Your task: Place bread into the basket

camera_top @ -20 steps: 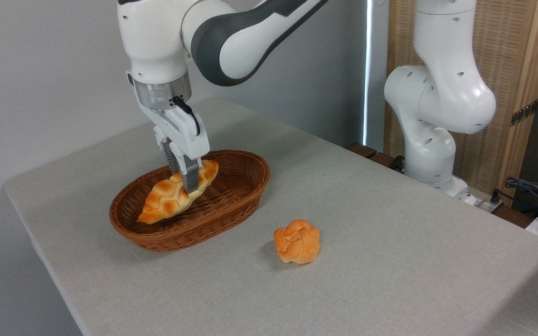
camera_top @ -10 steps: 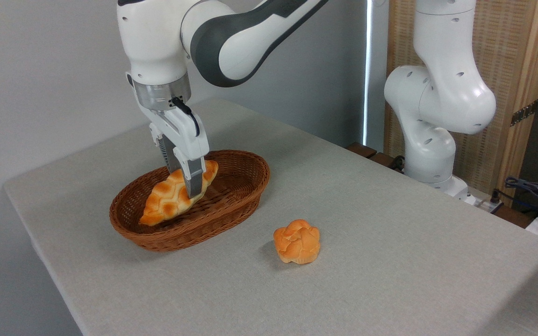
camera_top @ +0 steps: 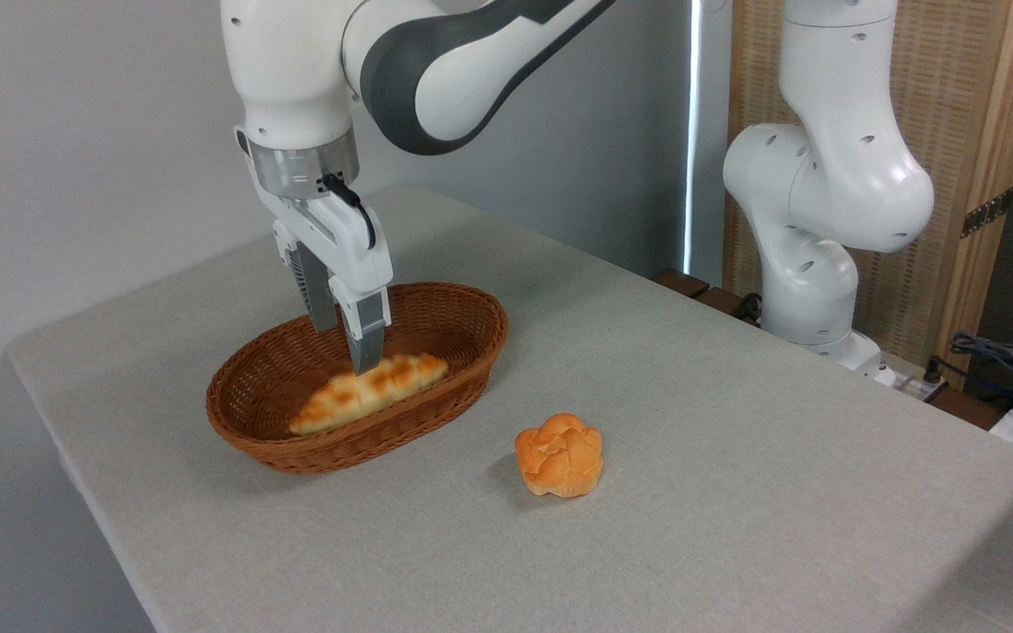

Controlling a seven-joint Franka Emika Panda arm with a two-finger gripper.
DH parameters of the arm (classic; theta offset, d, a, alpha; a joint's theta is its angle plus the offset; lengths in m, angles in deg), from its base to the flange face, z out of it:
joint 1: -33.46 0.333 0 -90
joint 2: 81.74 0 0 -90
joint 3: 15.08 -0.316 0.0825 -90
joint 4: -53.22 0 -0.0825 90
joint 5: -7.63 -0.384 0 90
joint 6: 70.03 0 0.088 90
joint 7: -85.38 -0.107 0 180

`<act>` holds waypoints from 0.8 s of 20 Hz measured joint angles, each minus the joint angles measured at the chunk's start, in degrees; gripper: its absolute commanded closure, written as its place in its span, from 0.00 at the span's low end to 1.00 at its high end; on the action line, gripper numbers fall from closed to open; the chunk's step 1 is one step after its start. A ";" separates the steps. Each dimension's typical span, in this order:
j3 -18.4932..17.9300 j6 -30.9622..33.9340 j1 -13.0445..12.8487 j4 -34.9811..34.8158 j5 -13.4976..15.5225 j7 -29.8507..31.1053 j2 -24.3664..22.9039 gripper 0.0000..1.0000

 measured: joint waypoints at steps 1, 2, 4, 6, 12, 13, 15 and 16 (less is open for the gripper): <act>-0.22 0.00 0.14 0.15 -0.08 0.00 -0.34 0.00; -0.71 0.00 0.20 0.25 -0.17 0.00 -0.74 0.00; -1.90 0.49 0.31 0.52 -0.23 0.00 -1.60 0.00; -3.06 2.61 0.41 1.63 -0.26 -0.07 -2.21 0.00; -5.57 8.62 0.65 5.39 -5.78 -1.28 -2.73 0.00; -5.61 9.41 0.65 5.88 -7.39 -1.28 -2.77 0.00; -5.85 10.10 0.64 6.35 -8.86 -1.28 -2.77 0.00; -6.18 10.11 0.66 6.41 -9.18 -1.28 -2.77 0.00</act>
